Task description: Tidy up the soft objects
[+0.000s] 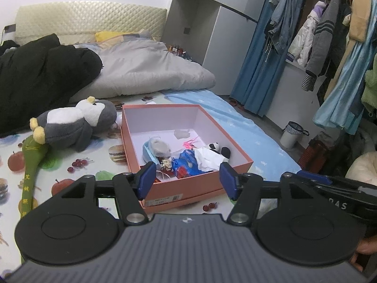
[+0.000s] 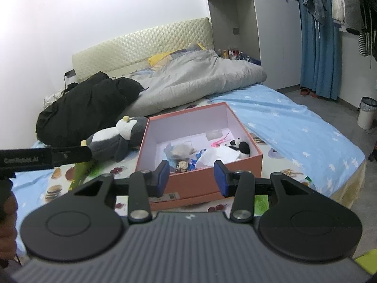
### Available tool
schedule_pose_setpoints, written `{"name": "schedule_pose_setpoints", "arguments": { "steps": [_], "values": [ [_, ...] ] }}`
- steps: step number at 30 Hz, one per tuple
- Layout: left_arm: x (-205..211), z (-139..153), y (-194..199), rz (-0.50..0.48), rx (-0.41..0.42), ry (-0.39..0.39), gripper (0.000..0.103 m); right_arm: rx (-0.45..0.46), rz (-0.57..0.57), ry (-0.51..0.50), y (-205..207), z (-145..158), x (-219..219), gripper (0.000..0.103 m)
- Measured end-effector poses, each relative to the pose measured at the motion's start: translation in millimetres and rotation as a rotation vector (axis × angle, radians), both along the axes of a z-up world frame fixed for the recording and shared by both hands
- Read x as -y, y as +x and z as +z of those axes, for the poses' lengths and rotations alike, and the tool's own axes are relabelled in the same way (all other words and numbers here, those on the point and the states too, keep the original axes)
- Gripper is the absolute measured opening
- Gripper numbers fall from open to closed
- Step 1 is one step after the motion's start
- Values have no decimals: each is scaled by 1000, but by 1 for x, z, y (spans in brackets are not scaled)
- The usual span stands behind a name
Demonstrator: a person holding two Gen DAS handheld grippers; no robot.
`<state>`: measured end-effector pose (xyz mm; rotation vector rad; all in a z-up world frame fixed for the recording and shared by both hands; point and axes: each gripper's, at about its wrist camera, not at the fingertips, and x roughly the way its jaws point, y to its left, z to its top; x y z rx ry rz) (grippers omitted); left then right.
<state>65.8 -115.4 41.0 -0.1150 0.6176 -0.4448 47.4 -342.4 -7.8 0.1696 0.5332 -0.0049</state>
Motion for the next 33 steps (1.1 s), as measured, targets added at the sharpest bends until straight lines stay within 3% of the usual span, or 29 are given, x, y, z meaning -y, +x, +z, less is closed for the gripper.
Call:
{"name": "schedule_pose_setpoints", "arguments": {
  "steps": [7,8,9,10,12,33],
  "values": [
    [0,-4,2,2,-2,20,69,1,-1,0,2,-1,1,47],
    [1,-3,3,-1,-3,20,72,2,-7,-5,1,-1,1,60],
    [1,-3,4,-9,-3,20,82,6,-16,-9,1,-1,2,78],
    [3,-2,6,-18,-2,21,92,12,-24,-10,1,0,3,86],
    [4,-2,6,-20,3,22,98,16,-26,-11,1,0,5,103],
    [1,-3,18,47,6,48,103,12,-43,-38,1,0,5,103]
  ]
}}
